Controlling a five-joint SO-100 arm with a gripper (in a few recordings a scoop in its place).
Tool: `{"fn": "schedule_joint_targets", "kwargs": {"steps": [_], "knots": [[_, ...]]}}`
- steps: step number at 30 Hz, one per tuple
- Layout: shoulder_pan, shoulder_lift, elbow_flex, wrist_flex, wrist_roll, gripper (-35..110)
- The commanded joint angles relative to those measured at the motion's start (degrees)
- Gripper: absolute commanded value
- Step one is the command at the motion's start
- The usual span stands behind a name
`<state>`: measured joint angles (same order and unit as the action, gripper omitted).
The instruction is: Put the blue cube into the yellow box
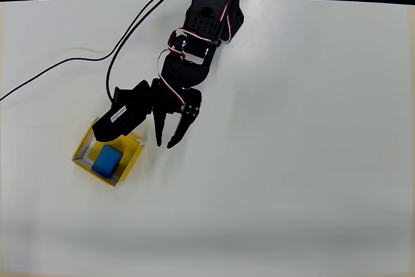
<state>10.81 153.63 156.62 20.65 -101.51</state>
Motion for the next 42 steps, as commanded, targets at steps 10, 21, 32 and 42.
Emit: {"fn": "schedule_joint_targets", "kwargs": {"steps": [10,21,32,42], "knots": [[-8.79,28.39,19.86,6.59,-1.58,0],[-12.83,37.97,23.47,36.47,4.04,0],[-17.75,37.79,23.55,57.30,7.47,0],[-16.79,37.97,23.55,57.22,9.49,0]]}}
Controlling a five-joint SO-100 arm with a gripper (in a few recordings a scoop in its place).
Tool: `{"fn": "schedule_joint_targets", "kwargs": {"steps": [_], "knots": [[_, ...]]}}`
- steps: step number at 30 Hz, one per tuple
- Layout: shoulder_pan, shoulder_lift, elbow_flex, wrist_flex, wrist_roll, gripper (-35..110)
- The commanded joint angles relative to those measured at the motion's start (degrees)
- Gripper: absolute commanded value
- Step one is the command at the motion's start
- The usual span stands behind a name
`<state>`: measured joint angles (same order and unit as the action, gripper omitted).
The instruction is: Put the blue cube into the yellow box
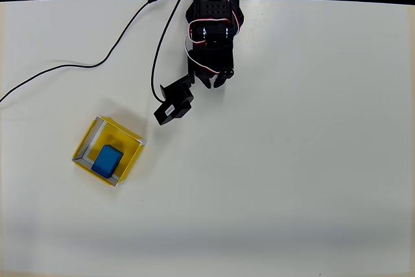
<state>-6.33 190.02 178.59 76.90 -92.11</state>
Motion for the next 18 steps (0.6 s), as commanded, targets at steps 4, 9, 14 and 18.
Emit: {"fn": "schedule_joint_targets", "kwargs": {"steps": [4,9,14,18], "knots": [[1.41,1.58,1.58,0.97,0.09,0],[1.32,1.49,1.58,0.88,0.09,0],[1.32,1.49,1.58,0.88,0.09,0],[1.32,1.49,1.58,0.88,0.09,0]]}}
